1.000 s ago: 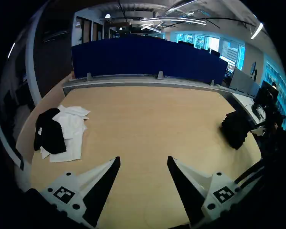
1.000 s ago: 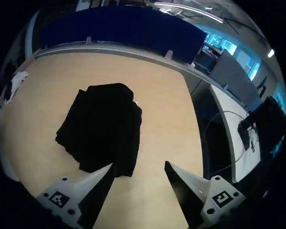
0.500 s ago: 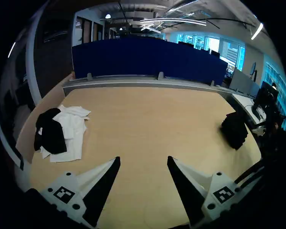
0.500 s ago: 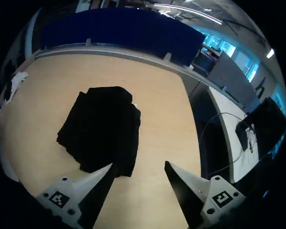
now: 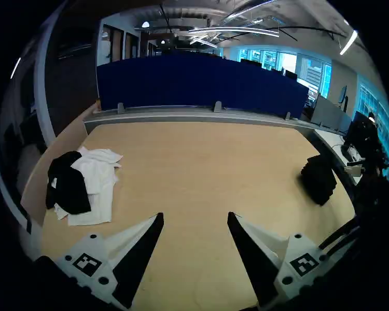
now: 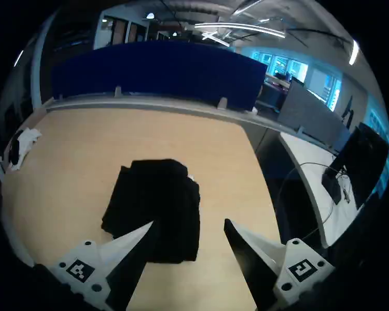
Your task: Fold towel
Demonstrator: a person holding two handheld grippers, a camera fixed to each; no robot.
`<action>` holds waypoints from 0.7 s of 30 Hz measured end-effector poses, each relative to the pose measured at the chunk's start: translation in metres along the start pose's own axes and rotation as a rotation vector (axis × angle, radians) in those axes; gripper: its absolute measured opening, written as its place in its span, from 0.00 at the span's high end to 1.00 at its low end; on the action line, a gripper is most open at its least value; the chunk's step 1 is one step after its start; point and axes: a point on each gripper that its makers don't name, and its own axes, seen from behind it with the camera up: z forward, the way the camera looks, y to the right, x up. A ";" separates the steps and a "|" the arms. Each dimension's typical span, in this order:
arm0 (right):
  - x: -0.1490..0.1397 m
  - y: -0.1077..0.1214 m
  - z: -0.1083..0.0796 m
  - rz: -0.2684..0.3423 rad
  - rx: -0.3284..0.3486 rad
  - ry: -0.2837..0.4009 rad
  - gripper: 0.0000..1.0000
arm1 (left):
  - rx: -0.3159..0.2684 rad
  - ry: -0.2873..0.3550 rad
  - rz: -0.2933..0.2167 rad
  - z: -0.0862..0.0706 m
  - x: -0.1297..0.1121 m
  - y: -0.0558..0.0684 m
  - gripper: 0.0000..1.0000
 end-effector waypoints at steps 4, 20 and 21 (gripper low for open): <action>0.033 -0.012 -0.012 0.056 0.010 0.115 0.04 | -0.004 0.014 0.006 0.002 0.007 -0.001 0.09; 0.120 -0.055 -0.062 0.147 0.046 0.436 0.00 | -0.009 0.163 0.038 0.015 0.069 -0.011 0.09; 0.123 -0.057 -0.063 0.142 0.044 0.442 0.00 | -0.008 0.178 0.037 0.015 0.075 -0.012 0.09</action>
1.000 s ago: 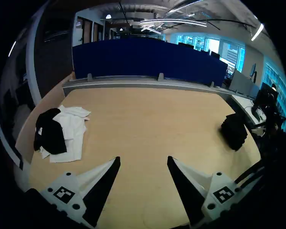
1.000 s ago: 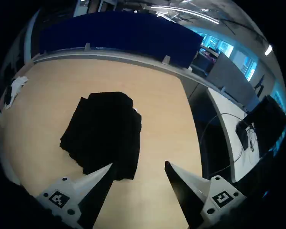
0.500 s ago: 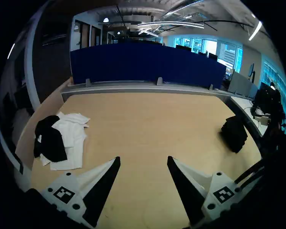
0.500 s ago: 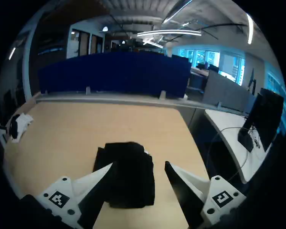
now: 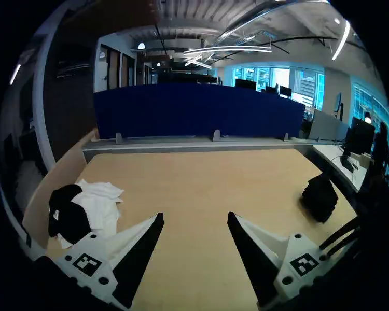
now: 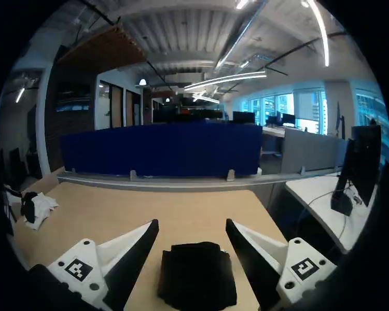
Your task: Fold towel
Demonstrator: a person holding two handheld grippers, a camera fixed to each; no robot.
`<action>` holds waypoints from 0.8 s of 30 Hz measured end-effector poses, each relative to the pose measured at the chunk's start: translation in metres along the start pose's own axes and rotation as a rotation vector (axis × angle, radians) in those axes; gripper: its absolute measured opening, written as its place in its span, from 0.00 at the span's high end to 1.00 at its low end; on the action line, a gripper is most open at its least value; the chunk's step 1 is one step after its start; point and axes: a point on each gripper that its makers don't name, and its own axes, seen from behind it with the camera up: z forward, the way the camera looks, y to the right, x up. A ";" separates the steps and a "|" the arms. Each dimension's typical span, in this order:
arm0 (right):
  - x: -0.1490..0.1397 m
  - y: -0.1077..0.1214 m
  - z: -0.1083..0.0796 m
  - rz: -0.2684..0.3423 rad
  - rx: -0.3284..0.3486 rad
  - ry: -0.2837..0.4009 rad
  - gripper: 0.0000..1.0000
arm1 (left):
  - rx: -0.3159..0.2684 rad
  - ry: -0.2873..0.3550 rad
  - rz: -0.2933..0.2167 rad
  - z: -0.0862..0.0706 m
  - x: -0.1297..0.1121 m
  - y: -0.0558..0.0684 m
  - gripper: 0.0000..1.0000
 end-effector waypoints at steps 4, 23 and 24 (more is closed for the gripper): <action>0.014 -0.011 -0.001 -0.005 -0.004 0.038 0.00 | 0.012 0.072 0.005 0.004 0.024 -0.007 0.09; 0.071 -0.087 0.010 -0.016 -0.019 0.185 0.00 | 0.075 0.325 0.008 0.004 0.106 -0.034 0.09; 0.074 -0.092 0.011 -0.017 -0.020 0.192 0.00 | 0.078 0.332 0.008 0.004 0.108 -0.035 0.09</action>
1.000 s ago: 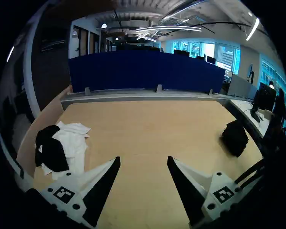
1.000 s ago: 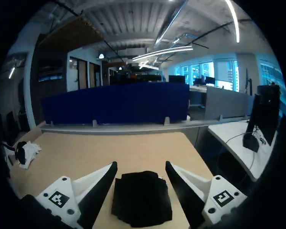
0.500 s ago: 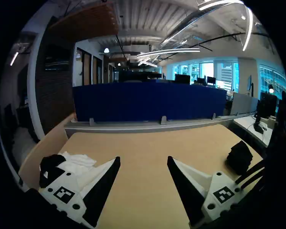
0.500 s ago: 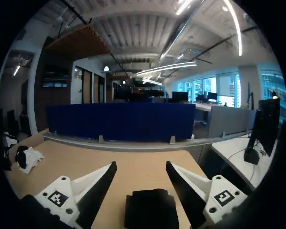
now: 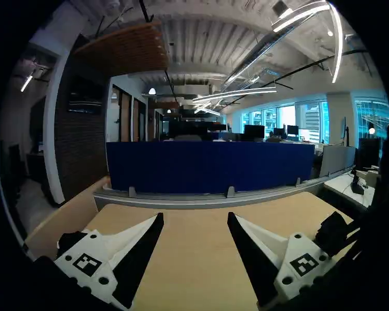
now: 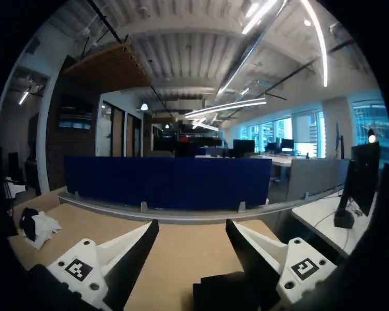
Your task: Fold towel
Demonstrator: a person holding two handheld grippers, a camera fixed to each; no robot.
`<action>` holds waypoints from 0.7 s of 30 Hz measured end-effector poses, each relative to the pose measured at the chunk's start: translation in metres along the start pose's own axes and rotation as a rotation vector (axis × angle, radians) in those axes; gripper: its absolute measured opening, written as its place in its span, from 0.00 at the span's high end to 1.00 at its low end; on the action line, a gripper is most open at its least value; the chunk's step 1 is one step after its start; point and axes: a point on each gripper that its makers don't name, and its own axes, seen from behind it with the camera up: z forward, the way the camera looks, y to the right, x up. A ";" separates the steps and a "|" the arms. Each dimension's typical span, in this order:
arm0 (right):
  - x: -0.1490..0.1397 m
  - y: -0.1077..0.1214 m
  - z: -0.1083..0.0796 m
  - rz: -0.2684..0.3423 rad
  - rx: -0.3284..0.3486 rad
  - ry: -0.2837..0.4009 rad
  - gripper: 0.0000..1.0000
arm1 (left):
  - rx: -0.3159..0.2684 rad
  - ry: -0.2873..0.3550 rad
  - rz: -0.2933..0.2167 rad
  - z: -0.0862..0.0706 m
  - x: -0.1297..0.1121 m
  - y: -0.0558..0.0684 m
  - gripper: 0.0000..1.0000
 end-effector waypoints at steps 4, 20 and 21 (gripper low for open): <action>0.003 -0.018 0.005 -0.007 0.007 0.013 0.00 | 0.007 0.009 -0.001 0.003 0.003 -0.003 0.09; 0.007 -0.057 0.016 0.003 0.012 0.016 0.00 | 0.014 0.025 0.015 0.011 -0.001 -0.013 0.09; 0.007 -0.061 0.016 0.003 0.013 0.017 0.00 | 0.016 0.026 0.017 0.011 -0.003 -0.014 0.09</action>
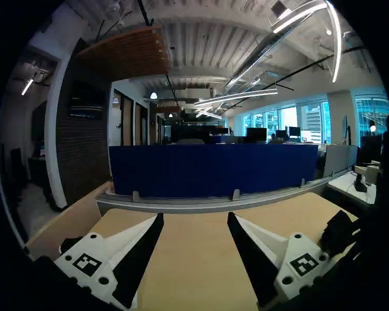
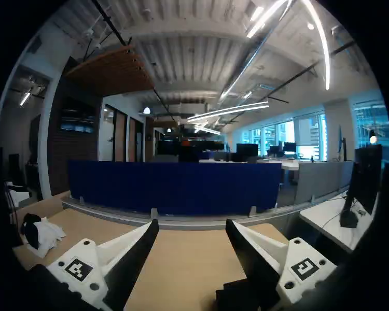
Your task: Fold towel
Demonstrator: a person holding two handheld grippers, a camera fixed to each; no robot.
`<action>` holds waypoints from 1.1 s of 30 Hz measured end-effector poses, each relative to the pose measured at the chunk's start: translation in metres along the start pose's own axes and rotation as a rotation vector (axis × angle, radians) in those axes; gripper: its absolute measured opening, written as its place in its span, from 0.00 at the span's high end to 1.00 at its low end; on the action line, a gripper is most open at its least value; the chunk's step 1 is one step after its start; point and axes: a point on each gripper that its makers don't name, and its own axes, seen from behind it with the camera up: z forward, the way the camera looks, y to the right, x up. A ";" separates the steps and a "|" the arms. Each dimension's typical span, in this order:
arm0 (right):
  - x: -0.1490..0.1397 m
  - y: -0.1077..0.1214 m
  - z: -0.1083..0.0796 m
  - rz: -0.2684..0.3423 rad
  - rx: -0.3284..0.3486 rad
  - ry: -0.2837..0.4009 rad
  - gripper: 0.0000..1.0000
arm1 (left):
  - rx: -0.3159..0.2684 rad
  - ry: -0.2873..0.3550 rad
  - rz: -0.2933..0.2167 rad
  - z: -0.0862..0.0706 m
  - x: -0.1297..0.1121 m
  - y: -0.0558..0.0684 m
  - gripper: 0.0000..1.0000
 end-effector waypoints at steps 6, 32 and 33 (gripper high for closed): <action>0.002 -0.023 0.005 -0.012 0.018 0.010 0.00 | 0.023 0.009 -0.011 0.004 -0.012 -0.009 0.09; -0.035 -0.085 0.025 -0.085 0.070 0.015 0.00 | 0.078 0.067 0.030 0.020 -0.095 -0.024 0.09; -0.037 -0.088 0.026 -0.090 0.076 0.013 0.00 | 0.080 0.068 0.029 0.020 -0.099 -0.024 0.09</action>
